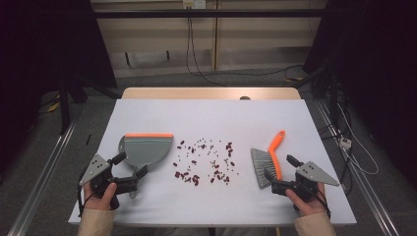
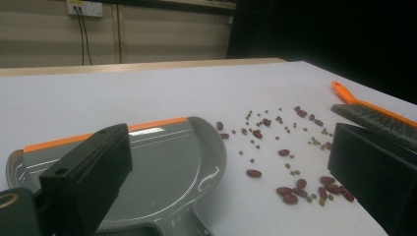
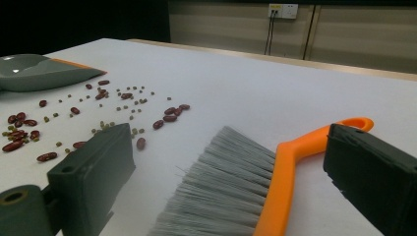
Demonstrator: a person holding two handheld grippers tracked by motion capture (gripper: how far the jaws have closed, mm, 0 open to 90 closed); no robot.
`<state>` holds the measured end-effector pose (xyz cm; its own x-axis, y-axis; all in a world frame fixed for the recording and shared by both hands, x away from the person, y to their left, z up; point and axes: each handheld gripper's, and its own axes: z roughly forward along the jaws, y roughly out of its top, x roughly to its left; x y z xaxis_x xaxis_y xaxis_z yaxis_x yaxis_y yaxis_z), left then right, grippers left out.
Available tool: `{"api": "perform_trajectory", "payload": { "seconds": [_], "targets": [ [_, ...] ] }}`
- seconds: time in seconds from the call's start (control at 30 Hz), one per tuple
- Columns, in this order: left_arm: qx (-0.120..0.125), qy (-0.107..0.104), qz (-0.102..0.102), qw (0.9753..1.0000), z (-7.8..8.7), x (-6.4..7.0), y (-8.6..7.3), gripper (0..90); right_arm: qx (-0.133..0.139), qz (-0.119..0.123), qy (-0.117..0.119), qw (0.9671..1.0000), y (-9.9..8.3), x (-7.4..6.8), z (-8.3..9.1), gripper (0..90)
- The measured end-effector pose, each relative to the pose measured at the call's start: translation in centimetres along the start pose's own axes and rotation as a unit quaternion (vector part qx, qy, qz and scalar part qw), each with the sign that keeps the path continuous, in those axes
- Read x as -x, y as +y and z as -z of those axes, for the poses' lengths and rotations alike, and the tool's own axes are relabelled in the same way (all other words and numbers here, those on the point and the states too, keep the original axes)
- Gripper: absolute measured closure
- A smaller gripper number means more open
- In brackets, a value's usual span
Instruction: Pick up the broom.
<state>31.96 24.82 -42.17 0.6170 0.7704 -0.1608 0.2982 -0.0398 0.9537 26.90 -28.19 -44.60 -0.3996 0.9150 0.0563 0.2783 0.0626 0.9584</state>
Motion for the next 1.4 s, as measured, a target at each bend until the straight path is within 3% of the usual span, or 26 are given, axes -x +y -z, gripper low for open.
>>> {"api": "perform_trajectory", "payload": {
  "seconds": [0.3, 0.4, 0.5, 0.53, 0.63, 0.67, 0.7, 0.73, 0.77, 0.8, 0.87, 0.93, 0.97, 1.07, 1.17, 1.3, 1.4],
  "targets": [
    [0.003, 0.002, -0.005, 1.0000, 0.0, 0.1, 0.2, 2.7, -0.009, -0.010, -0.014, 0.9998, 0.6, 0.7, -0.8, 4.5],
    [0.004, 0.002, -0.008, 1.0000, 0.0, 0.1, 0.3, 2.6, -0.019, -0.008, -0.042, 0.9989, 1.5, 1.4, -1.7, 4.4],
    [-0.002, 0.001, -0.013, 0.9999, -0.3, 0.2, 0.3, 2.6, -0.030, -0.012, -0.052, 0.9981, 2.0, 1.9, -2.3, 5.2],
    [-0.004, -0.001, -0.013, 0.9999, -0.3, 0.2, 0.3, 2.6, -0.035, -0.029, -0.054, 0.9975, 2.2, 2.3, -2.6, 5.8],
    [-0.007, -0.003, -0.014, 0.9999, -0.5, 0.2, 0.2, 2.6, -0.062, -0.065, -0.081, 0.9927, 2.6, 3.4, -3.7, 12.7],
    [-0.008, -0.003, -0.014, 0.9999, -0.5, 0.3, 0.2, 2.6, -0.083, -0.062, -0.084, 0.9910, 2.6, 4.1, -4.6, 19.9],
    [-0.009, -0.003, -0.014, 0.9998, -0.6, 0.3, 0.2, 2.6, -0.083, -0.062, -0.084, 0.9910, 2.6, 4.1, -4.6, 19.9],
    [-0.009, -0.003, -0.015, 0.9998, -0.6, 0.2, 0.2, 2.6, -0.100, -0.073, -0.090, 0.9883, 2.5, 4.5, -5.5, 20.7],
    [-0.009, -0.003, -0.013, 0.9999, -0.5, 0.2, 0.2, 2.6, -0.100, -0.073, -0.090, 0.9883, 2.5, 4.5, -5.5, 20.7],
    [-0.007, -0.003, -0.009, 0.9999, -0.6, 0.2, 0.2, 2.6, -0.122, -0.076, -0.094, 0.9852, 2.6, 4.7, -6.3, 25.7],
    [-0.010, -0.002, -0.009, 0.9999, -0.6, 0.1, 0.1, 2.6, -0.130, -0.073, -0.097, 0.9840, 2.6, 4.7, -6.7, 25.6],
    [-0.011, -0.002, -0.010, 0.9999, -0.5, 0.1, 0.1, 2.6, -0.162, -0.080, -0.104, 0.9781, 2.3, 4.7, -7.6, 28.4],
    [-0.011, -0.002, -0.009, 0.9999, -0.5, 0.0, 0.1, 2.6, -0.162, -0.080, -0.104, 0.9781, 2.3, 4.7, -7.6, 28.4],
    [-0.011, -0.002, -0.008, 0.9999, -0.5, 0.0, 0.1, 2.6, -0.184, -0.089, -0.105, 0.9732, 2.0, 4.8, -8.3, 33.3],
    [-0.014, -0.003, -0.009, 0.9999, -0.6, -0.1, 0.1, 2.6, -0.191, -0.092, -0.100, 0.9722, 2.0, 4.8, -8.5, 38.9],
    [-0.014, -0.005, -0.008, 0.9999, -0.7, 0.0, 0.1, 2.7, -0.219, -0.098, -0.112, 0.9643, 1.9, 5.0, -9.5, 42.3],
    [-0.017, -0.006, -0.010, 0.9998, -0.7, -0.1, 0.1, 2.7, -0.225, -0.105, -0.115, 0.9618, 1.9, 5.2, -9.7, 42.3]
  ]
}}
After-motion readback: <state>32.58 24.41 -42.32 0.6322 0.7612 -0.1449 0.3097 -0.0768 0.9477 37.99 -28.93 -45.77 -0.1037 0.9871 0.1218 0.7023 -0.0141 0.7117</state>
